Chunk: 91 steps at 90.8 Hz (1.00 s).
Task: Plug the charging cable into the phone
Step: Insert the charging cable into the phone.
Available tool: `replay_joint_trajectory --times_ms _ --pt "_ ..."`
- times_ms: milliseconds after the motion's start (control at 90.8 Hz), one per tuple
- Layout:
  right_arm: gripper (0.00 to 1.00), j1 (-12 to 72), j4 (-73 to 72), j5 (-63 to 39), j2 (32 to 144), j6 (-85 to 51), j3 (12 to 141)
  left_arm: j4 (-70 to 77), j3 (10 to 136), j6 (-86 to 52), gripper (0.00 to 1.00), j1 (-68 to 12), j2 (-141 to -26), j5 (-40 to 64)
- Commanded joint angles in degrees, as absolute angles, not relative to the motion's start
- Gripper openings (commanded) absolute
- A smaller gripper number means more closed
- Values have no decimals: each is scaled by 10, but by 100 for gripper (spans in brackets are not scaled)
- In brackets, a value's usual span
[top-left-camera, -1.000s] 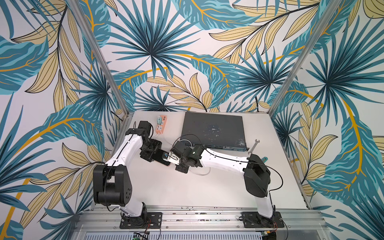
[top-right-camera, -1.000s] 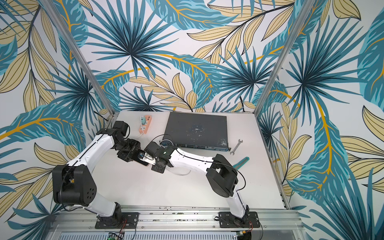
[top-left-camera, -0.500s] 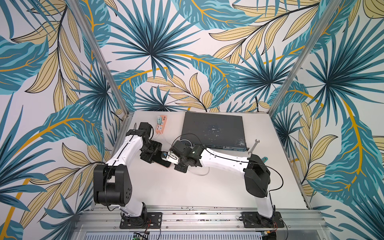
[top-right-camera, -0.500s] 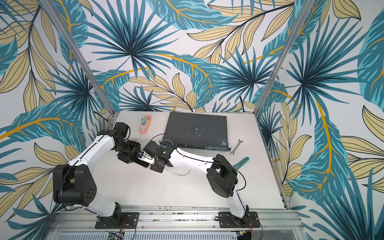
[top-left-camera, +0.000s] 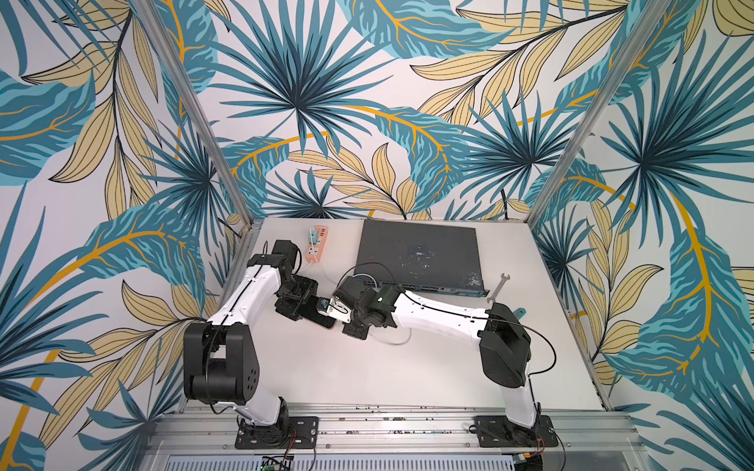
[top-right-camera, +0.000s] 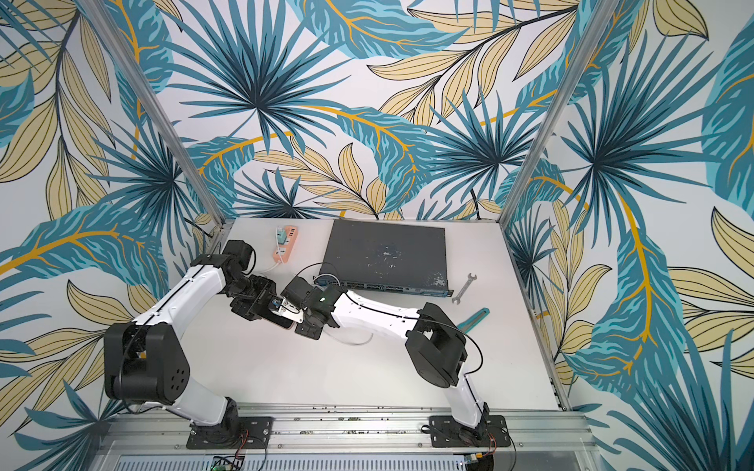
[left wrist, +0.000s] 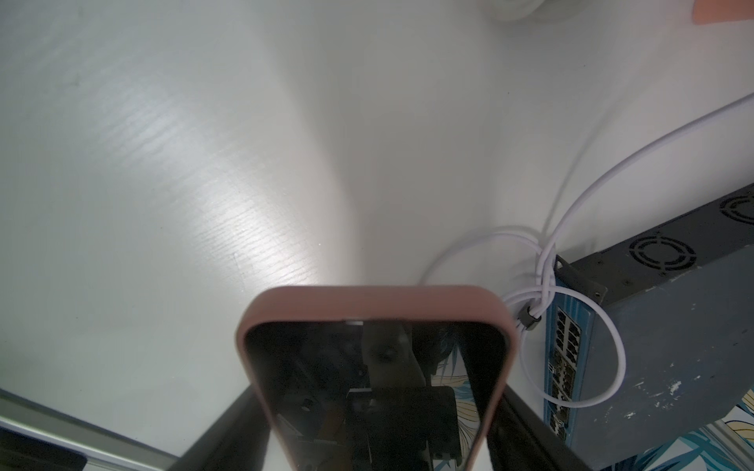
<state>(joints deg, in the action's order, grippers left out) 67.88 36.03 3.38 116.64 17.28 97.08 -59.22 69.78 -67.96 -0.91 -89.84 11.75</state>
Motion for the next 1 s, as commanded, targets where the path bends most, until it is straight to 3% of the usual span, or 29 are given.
replay_joint_trajectory --times_ms 0,992 --pt "0 682 373 26 1175 163 962 -592 709 -679 0 -8 -881 119" --pt "0 681 370 16 1192 161 963 -590 704 -681 0 -10 -879 132"
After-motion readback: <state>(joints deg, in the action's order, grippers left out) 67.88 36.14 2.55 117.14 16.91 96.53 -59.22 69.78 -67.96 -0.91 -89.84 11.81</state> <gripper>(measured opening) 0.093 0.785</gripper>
